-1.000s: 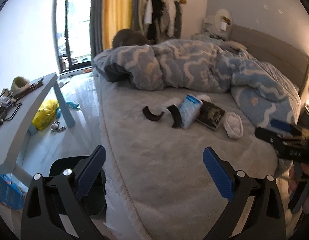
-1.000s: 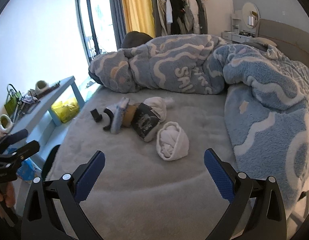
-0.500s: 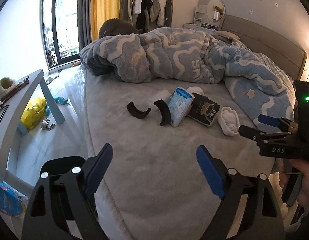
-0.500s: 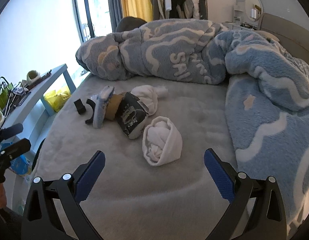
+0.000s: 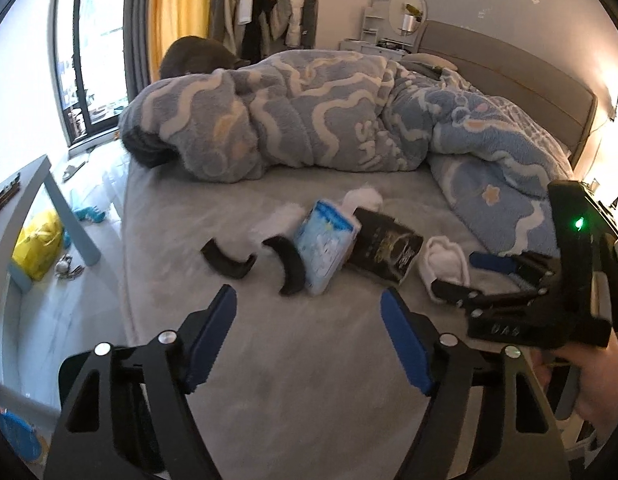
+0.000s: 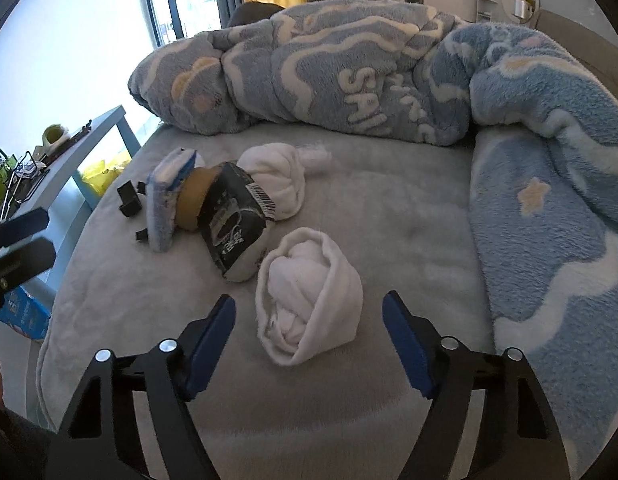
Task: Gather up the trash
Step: 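Grasp the white rolled towel with the right tool while the left tool approaches the wipes pack, then grasp the blue-and-white wipes pack with the left tool while the right tool holds the towel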
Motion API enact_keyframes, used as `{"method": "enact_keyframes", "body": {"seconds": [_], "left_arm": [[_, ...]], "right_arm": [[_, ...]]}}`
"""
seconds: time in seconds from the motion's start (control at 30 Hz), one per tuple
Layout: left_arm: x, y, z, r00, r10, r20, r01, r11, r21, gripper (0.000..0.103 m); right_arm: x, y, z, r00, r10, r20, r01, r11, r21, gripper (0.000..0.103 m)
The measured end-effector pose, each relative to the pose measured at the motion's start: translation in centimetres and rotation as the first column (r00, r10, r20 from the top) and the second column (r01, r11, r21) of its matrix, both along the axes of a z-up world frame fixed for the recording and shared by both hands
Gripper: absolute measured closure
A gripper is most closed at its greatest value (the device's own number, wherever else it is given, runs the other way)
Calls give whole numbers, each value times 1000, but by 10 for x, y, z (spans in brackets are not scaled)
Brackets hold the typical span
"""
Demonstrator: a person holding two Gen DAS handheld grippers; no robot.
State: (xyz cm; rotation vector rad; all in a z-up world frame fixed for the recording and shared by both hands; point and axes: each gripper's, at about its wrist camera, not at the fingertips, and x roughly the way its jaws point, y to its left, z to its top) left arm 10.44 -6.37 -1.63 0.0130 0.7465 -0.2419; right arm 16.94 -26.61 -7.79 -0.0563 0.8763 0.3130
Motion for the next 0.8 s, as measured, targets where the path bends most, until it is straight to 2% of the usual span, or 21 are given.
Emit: {"method": "enact_keyframes", "body": {"seconds": [0.17, 0.27, 0.43, 0.57, 0.73, 0.8], "left_arm": [[19, -15, -5, 999, -48, -5, 48, 999, 2, 32], [27, -22, -10, 997, -72, -6, 72, 997, 9, 33], [40, -25, -21, 998, -61, -26, 61, 998, -2, 44], [46, -26, -25, 998, -50, -27, 51, 999, 8, 47], [59, -27, -31, 998, -45, -40, 46, 999, 3, 62], [61, -28, -32, 998, -46, -42, 46, 999, 5, 63]], "right_arm": [[9, 4, -11, 1000, 3, -15, -4, 998, -66, 35], [13, -2, -14, 999, 0, -35, -1, 1000, -16, 44], [15, -10, -12, 999, 8, -51, -6, 999, 52, 55], [16, -14, -6, 999, 4, -36, -2, 998, 59, 56], [23, -23, 4, 1000, -10, -12, 11, 996, 89, 56], [24, -25, 8, 1000, -10, -3, 11, 996, 94, 56]]}}
